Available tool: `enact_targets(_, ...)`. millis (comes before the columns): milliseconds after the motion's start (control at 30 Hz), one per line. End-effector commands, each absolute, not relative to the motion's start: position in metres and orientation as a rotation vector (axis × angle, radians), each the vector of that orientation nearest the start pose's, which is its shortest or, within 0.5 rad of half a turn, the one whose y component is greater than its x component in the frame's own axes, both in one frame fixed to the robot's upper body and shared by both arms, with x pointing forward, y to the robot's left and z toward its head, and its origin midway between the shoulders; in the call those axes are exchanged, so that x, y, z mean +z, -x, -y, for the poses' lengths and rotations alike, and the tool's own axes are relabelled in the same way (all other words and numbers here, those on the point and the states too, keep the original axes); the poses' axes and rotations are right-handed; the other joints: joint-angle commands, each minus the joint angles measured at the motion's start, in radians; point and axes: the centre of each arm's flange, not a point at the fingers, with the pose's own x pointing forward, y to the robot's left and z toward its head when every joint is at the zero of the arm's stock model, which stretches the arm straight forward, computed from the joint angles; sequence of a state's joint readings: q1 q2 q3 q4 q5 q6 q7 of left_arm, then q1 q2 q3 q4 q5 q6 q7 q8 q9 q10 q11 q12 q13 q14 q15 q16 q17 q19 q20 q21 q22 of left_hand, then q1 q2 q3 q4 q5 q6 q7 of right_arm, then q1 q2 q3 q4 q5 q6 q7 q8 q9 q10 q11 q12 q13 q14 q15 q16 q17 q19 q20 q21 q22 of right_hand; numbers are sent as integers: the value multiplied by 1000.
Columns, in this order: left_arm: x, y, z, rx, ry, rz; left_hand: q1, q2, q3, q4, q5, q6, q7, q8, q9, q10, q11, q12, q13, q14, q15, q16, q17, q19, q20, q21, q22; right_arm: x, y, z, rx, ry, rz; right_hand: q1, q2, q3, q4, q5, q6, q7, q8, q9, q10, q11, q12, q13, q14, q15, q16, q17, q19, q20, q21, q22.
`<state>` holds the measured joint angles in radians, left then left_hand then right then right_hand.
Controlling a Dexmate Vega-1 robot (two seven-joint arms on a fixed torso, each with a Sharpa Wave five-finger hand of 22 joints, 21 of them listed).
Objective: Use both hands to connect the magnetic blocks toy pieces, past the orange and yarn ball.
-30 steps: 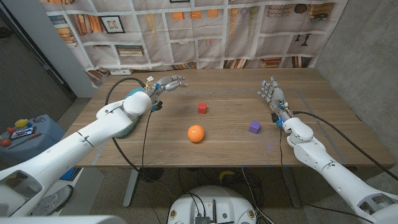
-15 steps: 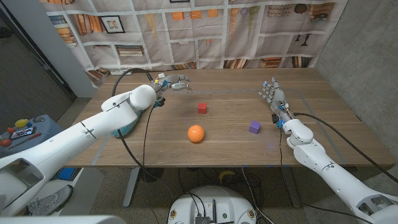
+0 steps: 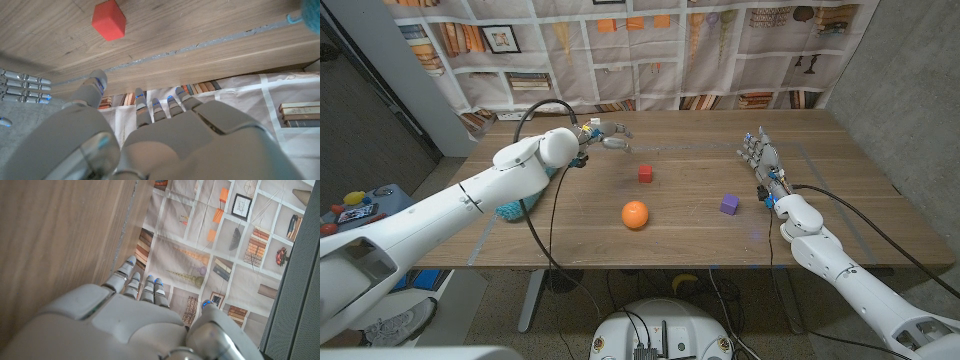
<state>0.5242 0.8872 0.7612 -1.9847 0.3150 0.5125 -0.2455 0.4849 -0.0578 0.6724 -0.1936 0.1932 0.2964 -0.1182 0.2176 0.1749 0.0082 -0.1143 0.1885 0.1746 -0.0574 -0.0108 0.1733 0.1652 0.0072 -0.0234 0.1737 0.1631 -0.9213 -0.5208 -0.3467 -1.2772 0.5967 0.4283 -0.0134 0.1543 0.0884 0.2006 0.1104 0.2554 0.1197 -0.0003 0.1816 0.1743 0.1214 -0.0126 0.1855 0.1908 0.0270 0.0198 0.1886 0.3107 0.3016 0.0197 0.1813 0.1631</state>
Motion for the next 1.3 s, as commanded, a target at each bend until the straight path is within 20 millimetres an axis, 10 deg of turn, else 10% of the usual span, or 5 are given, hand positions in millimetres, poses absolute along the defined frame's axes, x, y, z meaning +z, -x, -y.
enact_targets(33, 93, -573, -175, -98, -1531, 420, 19, -4, 9, 1, -4, -6, -3, -1, 2, -9, -3, -2, 3, -7, 2, -1, 4, -13, -2, -2, 2, -63, -637, 312, 123, -15, 648, 4, 8, 3, -4, 3, 3, -1, 6, 2, 9, 4, 7, 1, 5, -2, 7, 2, 6, -8, 5, 3)
enact_targets(1300, 70, -588, -114, -45, -1801, 340, 120, -61, 9, 7, -14, -48, 7, -24, 4, -100, 21, -10, 3, -96, 23, -2, 6, -125, 35, -1, 3, -64, -641, 321, 93, -34, 649, -1, 11, 6, -7, 1, 4, -1, 6, 2, 8, 3, 6, 0, 5, 2, 10, -12, 5, -5, 4, 3)
